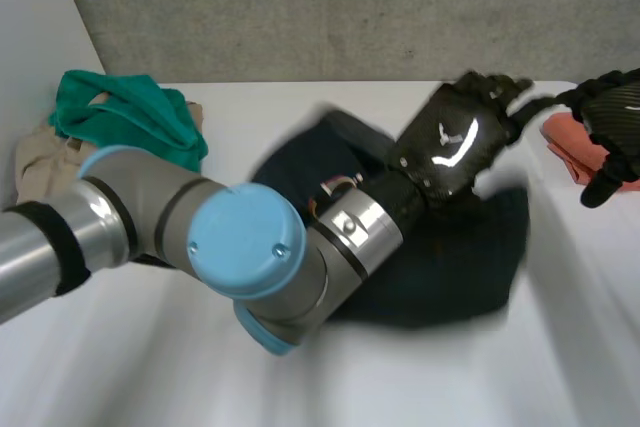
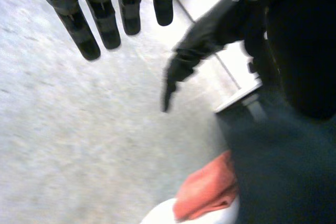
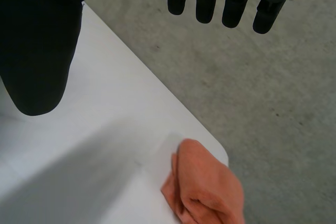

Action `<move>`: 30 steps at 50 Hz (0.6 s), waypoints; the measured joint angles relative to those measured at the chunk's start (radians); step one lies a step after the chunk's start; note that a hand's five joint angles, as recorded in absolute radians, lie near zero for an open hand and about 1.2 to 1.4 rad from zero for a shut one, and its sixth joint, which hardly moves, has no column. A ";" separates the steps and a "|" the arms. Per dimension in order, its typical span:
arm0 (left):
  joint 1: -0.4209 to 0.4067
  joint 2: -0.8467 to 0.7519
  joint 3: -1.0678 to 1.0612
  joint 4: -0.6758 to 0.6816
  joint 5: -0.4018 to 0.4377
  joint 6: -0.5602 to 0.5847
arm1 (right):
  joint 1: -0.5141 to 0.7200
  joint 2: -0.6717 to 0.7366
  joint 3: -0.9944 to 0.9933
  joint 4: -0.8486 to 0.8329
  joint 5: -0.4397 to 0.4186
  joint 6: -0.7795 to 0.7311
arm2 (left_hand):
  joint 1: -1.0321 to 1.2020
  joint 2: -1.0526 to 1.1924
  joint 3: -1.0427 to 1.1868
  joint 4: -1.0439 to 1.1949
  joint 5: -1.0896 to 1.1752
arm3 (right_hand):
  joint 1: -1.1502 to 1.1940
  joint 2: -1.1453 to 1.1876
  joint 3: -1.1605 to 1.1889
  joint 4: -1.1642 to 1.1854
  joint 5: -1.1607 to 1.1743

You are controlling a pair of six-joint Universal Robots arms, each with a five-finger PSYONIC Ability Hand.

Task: Fold the laundry.

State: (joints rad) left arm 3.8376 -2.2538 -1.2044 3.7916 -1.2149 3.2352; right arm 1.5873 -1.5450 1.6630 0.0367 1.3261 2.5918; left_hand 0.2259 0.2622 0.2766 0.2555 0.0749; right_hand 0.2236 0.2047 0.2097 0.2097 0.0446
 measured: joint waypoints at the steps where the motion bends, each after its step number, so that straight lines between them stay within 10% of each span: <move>1: -0.002 -0.001 -0.002 -0.001 0.005 -0.008 | -0.006 0.003 0.000 -0.005 0.002 -0.001 | 0.000 0.000 0.000 0.000 0.000 | 0.000 0.000 0.000 0.000 0.000; 12: 0.093 0.256 -0.149 -0.033 -0.014 -0.037 | -0.018 0.017 -0.058 -0.020 -0.030 -0.003 | 0.000 -0.014 -0.025 -0.014 -0.015 | 0.000 0.000 0.000 0.000 0.000; 22: 0.312 0.507 -0.323 -0.224 -0.194 -0.024 | 0.268 0.122 -0.271 0.084 -0.054 0.002 | 0.000 -0.014 -0.025 -0.014 -0.015 | 0.000 0.000 0.000 0.000 0.000; 30: 0.495 0.398 -0.333 -0.378 -0.241 0.004 | 0.461 0.426 -0.521 0.207 -0.014 0.033 | 0.000 -0.014 -0.025 -0.014 -0.015 | 0.000 0.000 0.000 0.000 0.000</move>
State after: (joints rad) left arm 4.3330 -1.8558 -1.5375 3.4134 -1.4560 3.2390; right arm 2.0478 -1.1194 1.1417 0.2433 1.3118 2.6252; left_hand 0.2259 0.2479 0.2518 0.2418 0.0598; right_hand 0.2236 0.2048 0.2097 0.2099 0.0446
